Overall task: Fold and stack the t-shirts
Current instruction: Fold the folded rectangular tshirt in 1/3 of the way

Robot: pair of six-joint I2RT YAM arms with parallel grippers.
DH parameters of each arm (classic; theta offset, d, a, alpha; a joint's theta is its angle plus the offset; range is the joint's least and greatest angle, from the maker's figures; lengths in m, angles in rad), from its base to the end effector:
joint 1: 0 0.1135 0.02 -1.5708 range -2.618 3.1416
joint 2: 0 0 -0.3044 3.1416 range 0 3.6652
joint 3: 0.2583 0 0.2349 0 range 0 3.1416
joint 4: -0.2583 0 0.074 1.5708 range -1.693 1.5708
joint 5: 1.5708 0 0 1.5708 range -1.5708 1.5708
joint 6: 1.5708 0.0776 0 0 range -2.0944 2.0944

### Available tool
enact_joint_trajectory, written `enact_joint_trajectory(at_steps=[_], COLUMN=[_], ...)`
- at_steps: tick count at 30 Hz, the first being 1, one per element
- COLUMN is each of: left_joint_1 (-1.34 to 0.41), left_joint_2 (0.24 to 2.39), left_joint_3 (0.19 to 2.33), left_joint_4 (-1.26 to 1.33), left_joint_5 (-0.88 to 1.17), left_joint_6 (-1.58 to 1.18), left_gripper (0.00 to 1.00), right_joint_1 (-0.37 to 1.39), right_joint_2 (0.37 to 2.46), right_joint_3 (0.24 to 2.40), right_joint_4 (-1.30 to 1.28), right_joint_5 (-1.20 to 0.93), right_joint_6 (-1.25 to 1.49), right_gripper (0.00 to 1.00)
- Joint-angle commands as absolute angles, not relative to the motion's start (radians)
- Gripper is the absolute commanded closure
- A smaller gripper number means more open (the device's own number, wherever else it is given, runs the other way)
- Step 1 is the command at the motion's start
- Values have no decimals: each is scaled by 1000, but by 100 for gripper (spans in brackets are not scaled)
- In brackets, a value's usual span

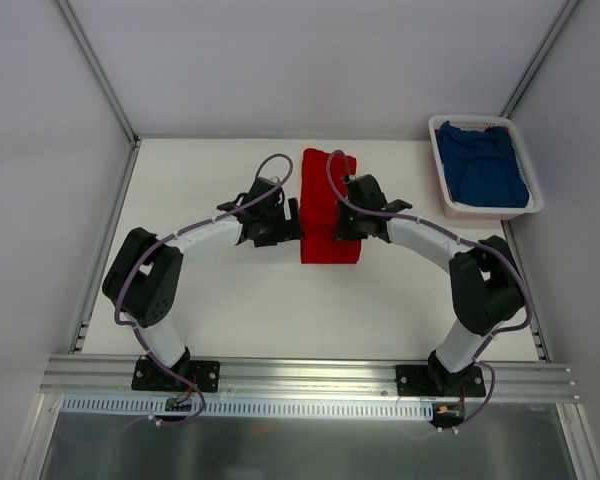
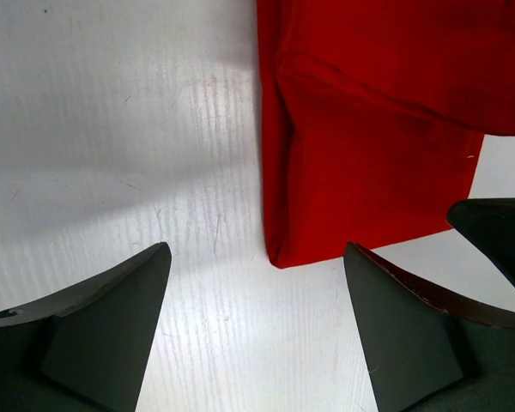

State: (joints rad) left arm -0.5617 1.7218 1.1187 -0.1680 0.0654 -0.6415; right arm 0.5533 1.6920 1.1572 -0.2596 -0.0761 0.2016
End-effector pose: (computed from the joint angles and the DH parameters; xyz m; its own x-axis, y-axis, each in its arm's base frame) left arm 0.3320 -0.2149 0.2295 -0.8144 -0.1930 -0.5473 0.1047 0.8788 -0.4656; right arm 0.3277 0.2094 0.2435 -0.7087 -0.2030 -0.6757 -0.4362 0.8788 0.1934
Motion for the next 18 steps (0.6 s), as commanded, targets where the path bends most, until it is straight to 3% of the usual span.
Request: enact_joint_trajectory(at_steps=[1, 18], left_joint_1=[-560, -560], left_joint_2=[1660, 1635], left_joint_3=[1103, 1075], left_joint_4=[-149, -147], left_joint_5=[37, 20], left_joint_6=[-652, -638], left_gripper=[17, 17], right_joint_1=[555, 528], right_joint_2=[1729, 1888], right_joint_3=[1158, 1282], right_joint_4=[-221, -199], right_joint_5=[-60, -86], right_joint_6=[213, 176], right_gripper=[99, 99])
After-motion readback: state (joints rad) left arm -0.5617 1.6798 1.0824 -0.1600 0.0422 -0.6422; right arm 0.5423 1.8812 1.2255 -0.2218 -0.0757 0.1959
